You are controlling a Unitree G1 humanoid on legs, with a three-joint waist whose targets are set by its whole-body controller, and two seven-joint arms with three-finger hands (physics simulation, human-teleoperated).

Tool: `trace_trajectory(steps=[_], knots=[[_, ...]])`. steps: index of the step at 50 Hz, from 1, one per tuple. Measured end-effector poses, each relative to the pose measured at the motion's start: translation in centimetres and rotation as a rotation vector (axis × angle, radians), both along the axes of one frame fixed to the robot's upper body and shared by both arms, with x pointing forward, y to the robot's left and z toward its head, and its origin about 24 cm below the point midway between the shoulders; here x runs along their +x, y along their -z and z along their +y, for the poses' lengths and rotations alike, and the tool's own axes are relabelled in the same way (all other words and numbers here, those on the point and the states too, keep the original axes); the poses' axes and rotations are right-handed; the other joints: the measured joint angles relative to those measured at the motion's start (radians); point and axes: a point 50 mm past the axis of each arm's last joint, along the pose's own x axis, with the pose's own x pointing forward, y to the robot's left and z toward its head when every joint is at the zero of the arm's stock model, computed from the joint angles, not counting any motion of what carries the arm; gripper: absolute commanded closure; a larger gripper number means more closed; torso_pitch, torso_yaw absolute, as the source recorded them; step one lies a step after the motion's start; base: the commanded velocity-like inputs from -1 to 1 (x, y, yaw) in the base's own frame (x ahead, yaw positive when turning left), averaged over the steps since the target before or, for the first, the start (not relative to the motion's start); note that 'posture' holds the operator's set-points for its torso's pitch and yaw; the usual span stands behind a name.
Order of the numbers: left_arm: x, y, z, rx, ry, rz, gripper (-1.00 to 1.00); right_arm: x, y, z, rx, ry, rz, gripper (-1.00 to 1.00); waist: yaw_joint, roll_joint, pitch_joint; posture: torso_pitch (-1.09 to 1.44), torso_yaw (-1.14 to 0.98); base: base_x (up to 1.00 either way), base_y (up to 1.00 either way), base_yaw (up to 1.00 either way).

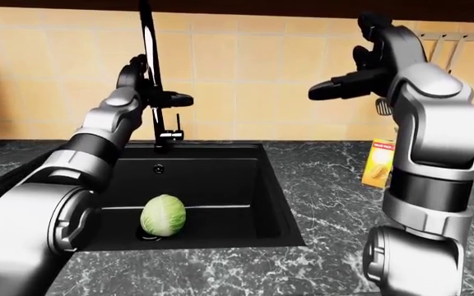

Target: Turn the sink spout to the right.

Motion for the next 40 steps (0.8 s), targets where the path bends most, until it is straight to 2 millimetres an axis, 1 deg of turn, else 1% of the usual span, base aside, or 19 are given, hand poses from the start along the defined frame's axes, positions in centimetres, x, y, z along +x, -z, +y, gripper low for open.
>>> trace_trajectory(steps=[15, 30, 40], knots=[[0.0, -0.3, -1.3, 0.011, 0.031, -0.007, -1.0, -0.1, -0.3, 0.1, -0.004, -0.003, -0.005, -1.0, 0.0, -0.004, 0.001, -0.66, 0.0, 0.0, 0.0, 0.0], [-0.1, -0.3, -3.1, 0.023, 0.071, -0.007, -1.0, -0.2, -0.1, 0.0, -0.001, -0.001, -0.003, -1.0, 0.001, -0.006, 0.001, -0.66, 0.0, 0.0, 0.0, 0.0], [-0.2, 0.3, -3.8, 0.024, 0.084, 0.009, -1.0, -0.3, -0.2, 0.0, -0.001, 0.001, -0.009, -1.0, 0.0, -0.007, 0.001, -0.66, 0.0, 0.0, 0.0, 0.0]])
